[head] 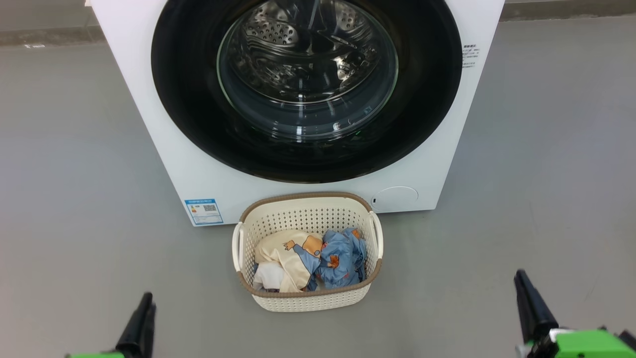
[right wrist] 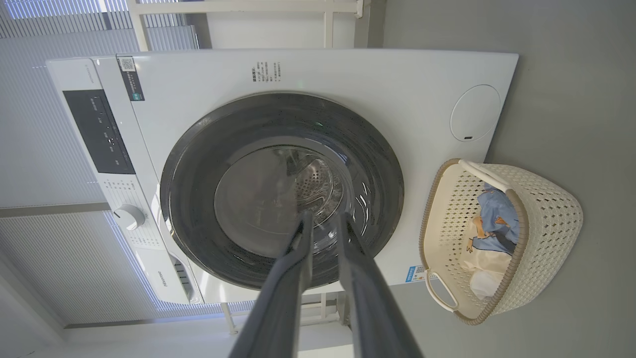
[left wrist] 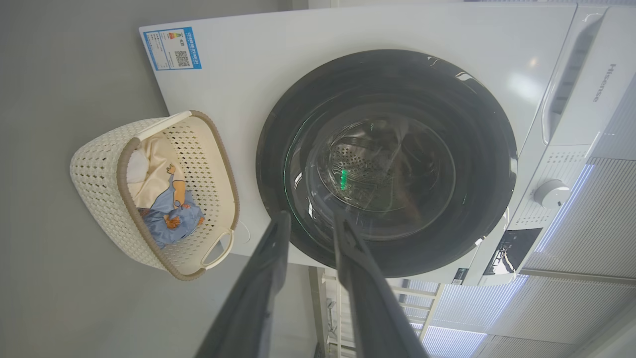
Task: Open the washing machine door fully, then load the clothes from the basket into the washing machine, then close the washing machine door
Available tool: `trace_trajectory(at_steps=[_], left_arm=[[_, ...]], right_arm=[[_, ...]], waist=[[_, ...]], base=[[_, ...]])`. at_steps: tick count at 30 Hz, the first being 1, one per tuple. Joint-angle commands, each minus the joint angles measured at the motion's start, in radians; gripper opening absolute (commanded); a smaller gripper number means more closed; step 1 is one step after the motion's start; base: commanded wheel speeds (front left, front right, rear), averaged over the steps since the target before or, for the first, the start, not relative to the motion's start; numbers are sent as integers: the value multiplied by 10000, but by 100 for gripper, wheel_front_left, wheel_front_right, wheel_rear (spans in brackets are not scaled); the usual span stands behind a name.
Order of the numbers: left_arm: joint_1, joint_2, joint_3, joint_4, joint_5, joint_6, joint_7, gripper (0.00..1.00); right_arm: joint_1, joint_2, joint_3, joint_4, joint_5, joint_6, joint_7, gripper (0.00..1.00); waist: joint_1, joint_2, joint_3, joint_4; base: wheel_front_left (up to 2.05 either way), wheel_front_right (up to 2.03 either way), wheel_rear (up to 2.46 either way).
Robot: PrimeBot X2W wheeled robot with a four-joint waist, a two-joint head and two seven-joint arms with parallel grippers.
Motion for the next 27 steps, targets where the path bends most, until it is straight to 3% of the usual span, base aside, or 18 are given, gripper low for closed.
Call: trace_trajectory(at_steps=[1,8,12,27], left_arm=[[33,-13,-6,31,1,0,-1,100],[-58,7,-41,-121,101,-2,-121,100],[-94,46,-93,-211,198,-3,-223,100],[-317,364,-492,-424,848,-7,-729,100]], right_arm=[[27,9,5,23,-2,0,-1,100],[-129,-13,134,-67,-161,1,-89,100],[-217,-51,229,-113,-308,1,-178,100],[-591,-328,701,-139,-1192,3,-671,100]], waist=[[0,-1,0,0],[23,-1,-17,-1],[2,-1,3,-3],[1,-1,26,-25]], base=[[0,0,0],[0,0,0],[0,0,0],[0,0,0]])
